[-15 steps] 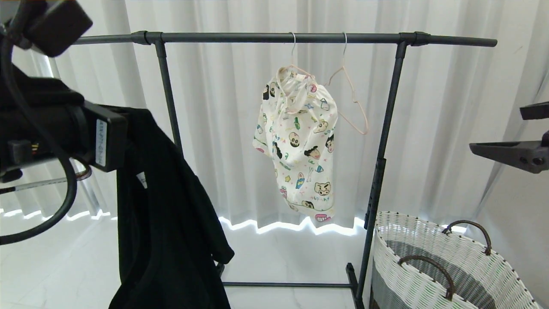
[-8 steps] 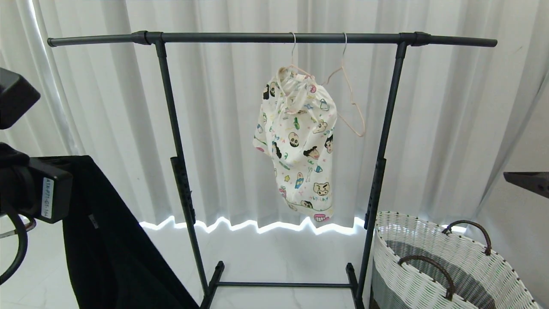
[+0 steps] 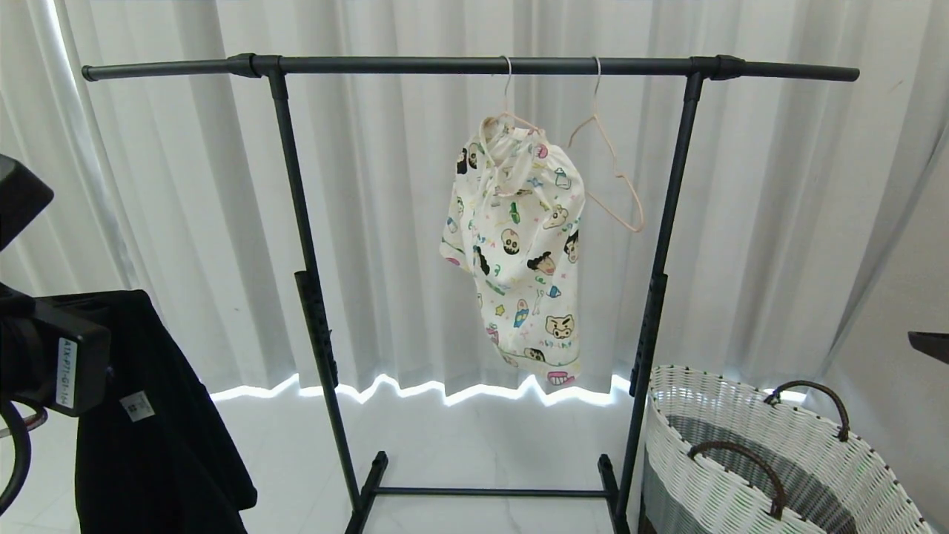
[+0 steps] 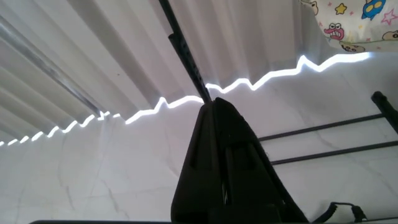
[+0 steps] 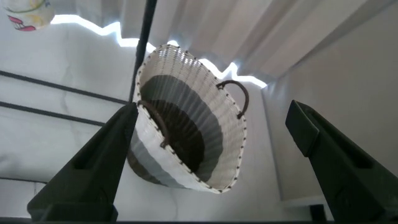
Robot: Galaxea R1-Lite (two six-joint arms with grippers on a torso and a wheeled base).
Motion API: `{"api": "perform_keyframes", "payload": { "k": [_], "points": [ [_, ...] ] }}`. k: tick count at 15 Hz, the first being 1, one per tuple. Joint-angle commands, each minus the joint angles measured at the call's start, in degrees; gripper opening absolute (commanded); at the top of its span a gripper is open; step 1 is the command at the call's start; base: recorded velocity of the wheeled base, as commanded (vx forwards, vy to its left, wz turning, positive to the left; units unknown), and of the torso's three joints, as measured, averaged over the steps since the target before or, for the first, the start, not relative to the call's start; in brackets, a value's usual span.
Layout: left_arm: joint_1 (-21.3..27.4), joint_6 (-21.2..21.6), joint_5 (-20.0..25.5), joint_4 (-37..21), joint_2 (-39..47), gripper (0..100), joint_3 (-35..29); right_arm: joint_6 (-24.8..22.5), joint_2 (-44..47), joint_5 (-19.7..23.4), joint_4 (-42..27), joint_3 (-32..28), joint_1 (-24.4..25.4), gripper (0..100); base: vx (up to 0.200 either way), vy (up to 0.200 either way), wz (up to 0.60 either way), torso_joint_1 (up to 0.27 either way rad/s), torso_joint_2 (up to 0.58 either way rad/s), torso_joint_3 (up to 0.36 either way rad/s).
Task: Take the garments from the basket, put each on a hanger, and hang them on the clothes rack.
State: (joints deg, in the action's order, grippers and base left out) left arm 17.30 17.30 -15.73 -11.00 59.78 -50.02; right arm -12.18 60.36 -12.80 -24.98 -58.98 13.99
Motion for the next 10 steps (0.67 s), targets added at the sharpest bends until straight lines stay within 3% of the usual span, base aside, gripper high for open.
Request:
{"api": "perform_keyframes", "payload": {
  "k": [1, 10],
  "points": [
    [0.0, 0.0, 0.0, 0.0, -0.5, 0, 0.1, 0.4, -0.4, 0.3, 0.0, 0.3, -0.4, 100, 0.000, 0.000, 0.00, 0.007, -0.06, -0.036],
    [-0.1, 0.0, -0.1, 0.5, -1.4, 0, 1.4, 4.7, 0.0, 2.0, 0.0, 0.2, -0.5, 100, 0.000, 0.000, 0.00, 0.139, -0.40, -0.261]
  ]
}}
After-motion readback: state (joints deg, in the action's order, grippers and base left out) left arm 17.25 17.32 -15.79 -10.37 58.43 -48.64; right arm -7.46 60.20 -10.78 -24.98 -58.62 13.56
